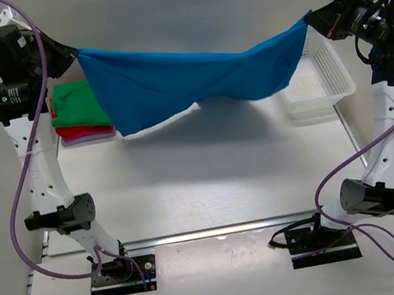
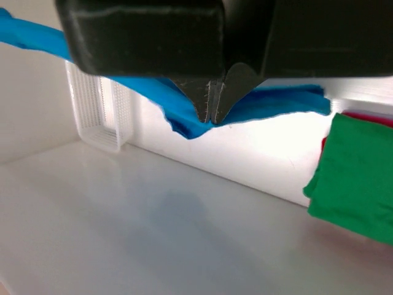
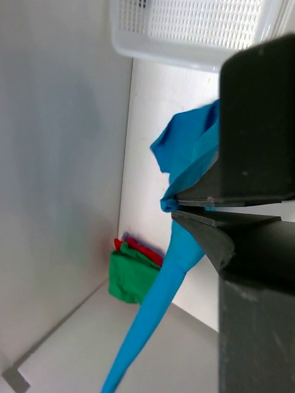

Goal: Fold and stack the t-shirts
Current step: Flatten out the tshirt

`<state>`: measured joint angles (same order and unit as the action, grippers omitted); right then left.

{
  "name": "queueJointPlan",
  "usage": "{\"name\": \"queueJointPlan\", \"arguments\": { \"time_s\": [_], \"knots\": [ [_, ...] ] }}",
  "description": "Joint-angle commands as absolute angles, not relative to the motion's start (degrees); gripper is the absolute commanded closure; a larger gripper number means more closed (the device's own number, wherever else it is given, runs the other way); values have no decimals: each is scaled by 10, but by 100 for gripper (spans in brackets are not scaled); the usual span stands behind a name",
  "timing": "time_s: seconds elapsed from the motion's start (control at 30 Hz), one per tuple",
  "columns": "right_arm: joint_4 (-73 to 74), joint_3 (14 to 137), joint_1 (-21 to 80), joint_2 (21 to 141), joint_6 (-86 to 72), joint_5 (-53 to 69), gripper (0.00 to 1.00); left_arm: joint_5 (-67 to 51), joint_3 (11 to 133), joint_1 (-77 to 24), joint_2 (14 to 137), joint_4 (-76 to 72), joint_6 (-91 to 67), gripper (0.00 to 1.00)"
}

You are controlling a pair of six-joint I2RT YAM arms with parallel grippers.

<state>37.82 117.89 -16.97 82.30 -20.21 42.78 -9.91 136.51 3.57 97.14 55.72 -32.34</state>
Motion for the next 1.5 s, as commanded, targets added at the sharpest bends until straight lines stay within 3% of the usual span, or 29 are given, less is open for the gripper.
{"name": "queueJointPlan", "arguments": {
  "time_s": [0.0, 0.1, 0.33, 0.57, 0.8, 0.93, 1.07, 1.17, 1.23, 1.3, 1.37, 1.43, 1.47],
  "knots": [
    [336, 1179, -162, 809, -230, 456, 100, -133, 1515, 47, 1025, 655, -322, 100],
    [336, 1201, -142, 834, -228, 454, 100, -224, 1615, 64, 1097, 681, -346, 100],
    [294, 1277, -117, 945, -259, 452, 100, -244, 1621, 39, 1182, 618, -392, 100],
    [207, 1392, -109, 1085, -266, 433, 100, -317, 1623, 52, 1275, 437, -459, 100],
    [40, 1451, -166, 1106, -401, 504, 100, -404, 1603, 112, 1281, 199, -614, 100],
    [6, 1443, -189, 1064, -419, 534, 100, -449, 1628, 134, 1267, 148, -656, 100],
    [63, 1377, -160, 1033, -370, 537, 100, -475, 1628, 136, 1249, 257, -612, 100],
    [173, 1296, -106, 992, -262, 479, 100, -470, 1627, 109, 1251, 458, -501, 100],
    [213, 1208, -64, 945, -199, 404, 100, -392, 1627, 72, 1249, 646, -380, 100],
    [213, 1040, -29, 864, -184, 322, 100, -295, 1629, 38, 1249, 774, -311, 100],
    [210, 914, -15, 798, -204, 289, 100, -181, 1543, -16, 1217, 793, -262, 100],
    [194, 779, -3, 729, -223, 261, 100, -141, 1340, -66, 1124, 738, -253, 100],
    [192, 713, 23, 695, -228, 244, 100, -116, 1297, -70, 1105, 717, -257, 100]
  ]
}}
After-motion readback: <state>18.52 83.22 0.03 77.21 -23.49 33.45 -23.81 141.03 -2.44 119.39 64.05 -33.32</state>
